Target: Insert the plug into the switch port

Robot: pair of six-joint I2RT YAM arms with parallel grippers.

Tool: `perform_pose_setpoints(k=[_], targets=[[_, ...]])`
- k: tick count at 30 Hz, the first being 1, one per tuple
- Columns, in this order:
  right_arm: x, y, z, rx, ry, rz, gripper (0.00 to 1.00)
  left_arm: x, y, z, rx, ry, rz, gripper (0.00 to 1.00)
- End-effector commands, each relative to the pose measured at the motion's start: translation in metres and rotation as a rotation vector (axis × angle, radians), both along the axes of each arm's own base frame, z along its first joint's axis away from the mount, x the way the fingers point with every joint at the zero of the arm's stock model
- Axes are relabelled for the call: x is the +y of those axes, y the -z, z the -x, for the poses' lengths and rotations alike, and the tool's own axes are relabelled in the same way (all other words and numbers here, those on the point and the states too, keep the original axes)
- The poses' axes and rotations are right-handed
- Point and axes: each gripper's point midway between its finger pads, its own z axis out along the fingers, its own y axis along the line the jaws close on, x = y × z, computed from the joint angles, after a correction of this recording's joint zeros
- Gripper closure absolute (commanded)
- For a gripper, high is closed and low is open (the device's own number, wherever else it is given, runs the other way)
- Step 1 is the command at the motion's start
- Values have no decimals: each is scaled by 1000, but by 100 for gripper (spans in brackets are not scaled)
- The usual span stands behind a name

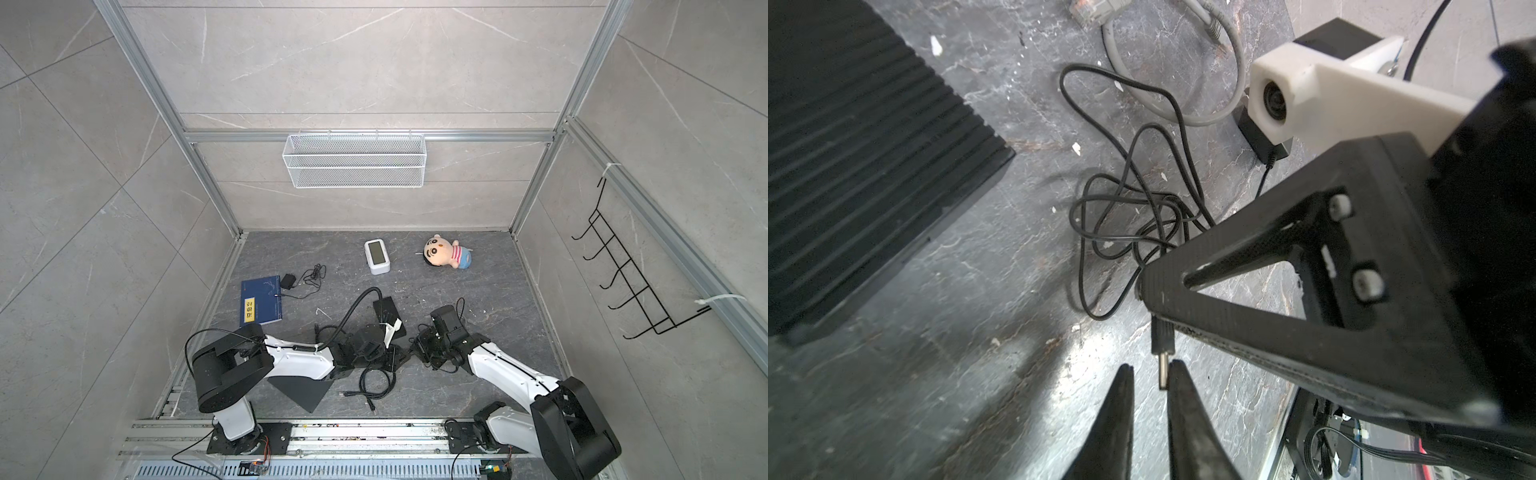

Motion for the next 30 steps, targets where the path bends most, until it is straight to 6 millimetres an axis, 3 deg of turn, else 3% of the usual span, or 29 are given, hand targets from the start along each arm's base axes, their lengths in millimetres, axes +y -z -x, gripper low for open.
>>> perform_pose_setpoints(k=[1,6,12,17,21,24,26,28,30], targets=[[0,1,4,1,-4,-11,86,-10,-13,-10,-38,-1,51,84],[1,3,3,-1,-7,-8,86,-14,-20,-11,-40,16,78,87],[-1,6,4,-9,-18,10,82,-10,-24,-19,-30,7,92,98],[-10,0,2,-76,-144,116,69,2,-24,-26,-31,8,73,98],[-22,-38,-11,-280,-468,346,52,11,-27,-26,-22,67,61,98],[-22,-72,-17,-427,-765,468,50,17,-27,-25,5,130,45,98],[-11,-89,-15,-539,-980,475,50,20,-30,-23,30,180,53,98],[-2,-94,-13,-645,-1161,470,50,22,-32,-23,65,231,64,98],[5,-86,-1,-754,-1404,473,51,19,-37,-20,92,288,78,98]])
